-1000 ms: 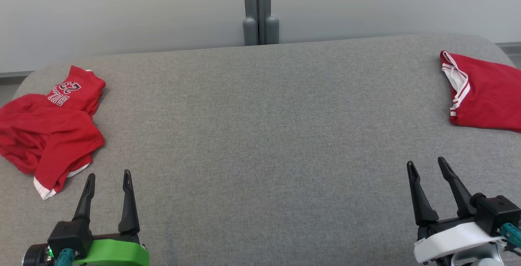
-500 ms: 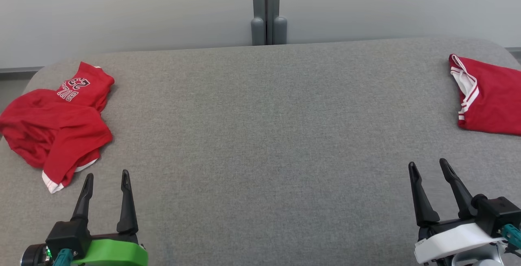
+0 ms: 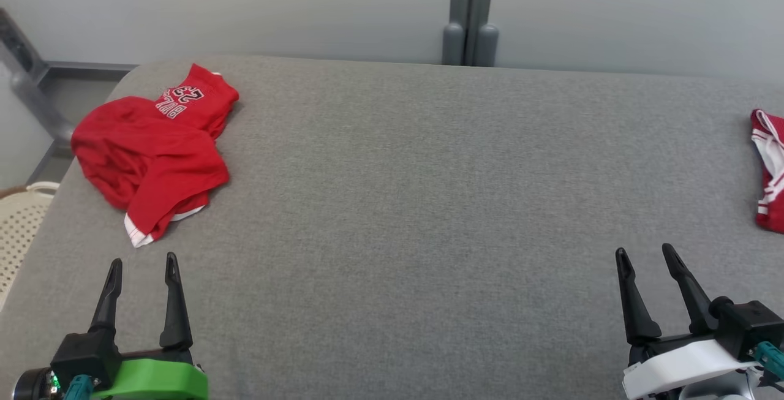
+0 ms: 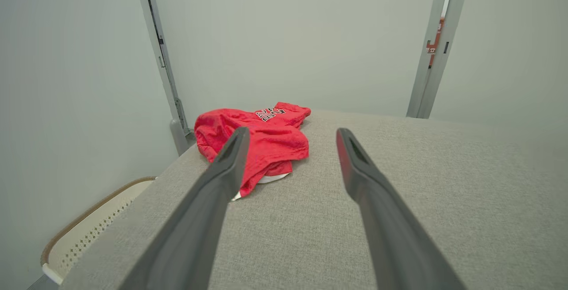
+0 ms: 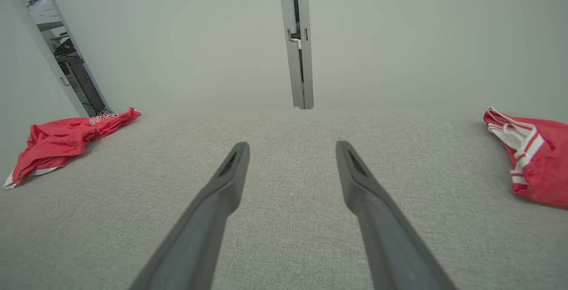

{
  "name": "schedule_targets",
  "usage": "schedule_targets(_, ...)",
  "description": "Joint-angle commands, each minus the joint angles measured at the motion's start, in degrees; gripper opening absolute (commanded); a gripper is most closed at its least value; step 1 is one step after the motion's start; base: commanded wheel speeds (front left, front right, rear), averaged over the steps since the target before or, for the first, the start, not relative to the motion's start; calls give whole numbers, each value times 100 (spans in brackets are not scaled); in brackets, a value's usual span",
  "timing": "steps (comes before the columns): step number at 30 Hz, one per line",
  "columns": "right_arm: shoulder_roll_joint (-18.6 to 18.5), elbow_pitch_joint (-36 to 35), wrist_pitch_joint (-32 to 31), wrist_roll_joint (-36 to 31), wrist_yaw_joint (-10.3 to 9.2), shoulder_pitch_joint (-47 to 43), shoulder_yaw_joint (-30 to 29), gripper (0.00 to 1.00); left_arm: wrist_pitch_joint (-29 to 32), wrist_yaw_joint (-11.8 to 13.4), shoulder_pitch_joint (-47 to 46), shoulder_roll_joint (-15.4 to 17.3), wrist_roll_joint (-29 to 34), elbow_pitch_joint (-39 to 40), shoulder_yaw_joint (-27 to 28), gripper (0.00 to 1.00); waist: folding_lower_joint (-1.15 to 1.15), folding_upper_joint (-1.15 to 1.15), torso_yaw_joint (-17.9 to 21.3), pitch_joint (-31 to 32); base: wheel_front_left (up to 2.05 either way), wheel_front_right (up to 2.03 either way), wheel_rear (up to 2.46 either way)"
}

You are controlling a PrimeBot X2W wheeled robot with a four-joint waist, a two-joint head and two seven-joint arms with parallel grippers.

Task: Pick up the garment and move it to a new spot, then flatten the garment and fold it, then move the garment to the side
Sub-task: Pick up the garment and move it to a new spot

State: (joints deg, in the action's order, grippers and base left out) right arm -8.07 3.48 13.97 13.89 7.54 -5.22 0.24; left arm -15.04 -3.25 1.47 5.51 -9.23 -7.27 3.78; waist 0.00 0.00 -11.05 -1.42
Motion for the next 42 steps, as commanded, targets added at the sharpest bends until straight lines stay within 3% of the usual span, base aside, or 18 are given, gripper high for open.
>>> schedule_targets(1, -4, 17, 11, -31, -12, -10, -19, 100, -18, 38, 46, 45, 14, 33, 32, 100, 0, 0, -378, -40, 0, 0, 0)
schedule_targets(14, -36, 49, -24, -56, -12, 33, -158, 100, -18, 67, 117, 12, -37, 85, 37, 100, 0, 0, -1398, -151, 0, 0, 0)
schedule_targets(23, -66, 17, -57, -72, -12, 64, -156, 100, -18, 65, 188, -26, -74, 113, 62, 100, 0, 0, -1813, -178, 0, 0, 0)
schedule_targets(33, -77, 5, -90, -60, -12, 42, -112, 100, -18, 120, 237, -71, -80, 159, 91, 100, 0, 0, -1735, -160, 0, 0, 0)
schedule_targets(42, -267, -174, -205, -109, -12, 184, -252, 100, -18, 50, -396, -1, -154, 120, 221, 100, 0, 0, -1298, -495, 0, 0, 0)
